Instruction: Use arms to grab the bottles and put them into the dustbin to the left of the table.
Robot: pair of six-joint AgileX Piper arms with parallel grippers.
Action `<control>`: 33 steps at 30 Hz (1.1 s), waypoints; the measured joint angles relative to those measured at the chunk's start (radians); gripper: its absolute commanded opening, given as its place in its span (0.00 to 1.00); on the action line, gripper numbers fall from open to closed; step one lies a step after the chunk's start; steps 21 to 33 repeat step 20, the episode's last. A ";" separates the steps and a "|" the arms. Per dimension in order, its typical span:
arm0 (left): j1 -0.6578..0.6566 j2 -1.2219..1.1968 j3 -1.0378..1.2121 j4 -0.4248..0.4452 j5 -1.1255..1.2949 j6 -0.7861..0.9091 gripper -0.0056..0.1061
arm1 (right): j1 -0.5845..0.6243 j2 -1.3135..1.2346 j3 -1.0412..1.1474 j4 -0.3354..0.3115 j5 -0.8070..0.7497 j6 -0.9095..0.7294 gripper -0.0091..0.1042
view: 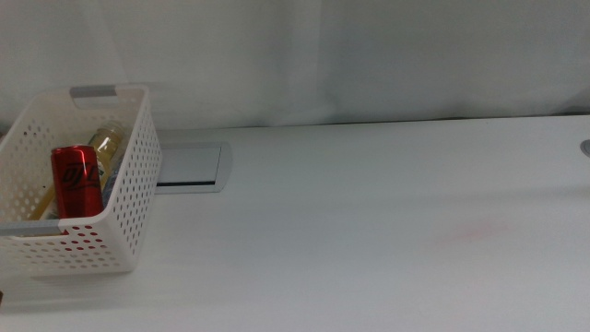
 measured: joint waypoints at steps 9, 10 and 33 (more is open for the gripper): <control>0.000 -0.002 0.056 0.000 -0.010 0.011 0.03 | 0.000 0.000 0.000 0.002 0.000 0.002 0.06; 0.000 -0.002 0.060 0.000 -0.015 0.018 0.03 | 0.000 0.000 0.000 0.002 0.000 0.002 0.06; 0.000 -0.002 0.062 0.000 -0.029 0.070 0.03 | 0.000 0.000 0.000 0.002 0.000 0.000 0.06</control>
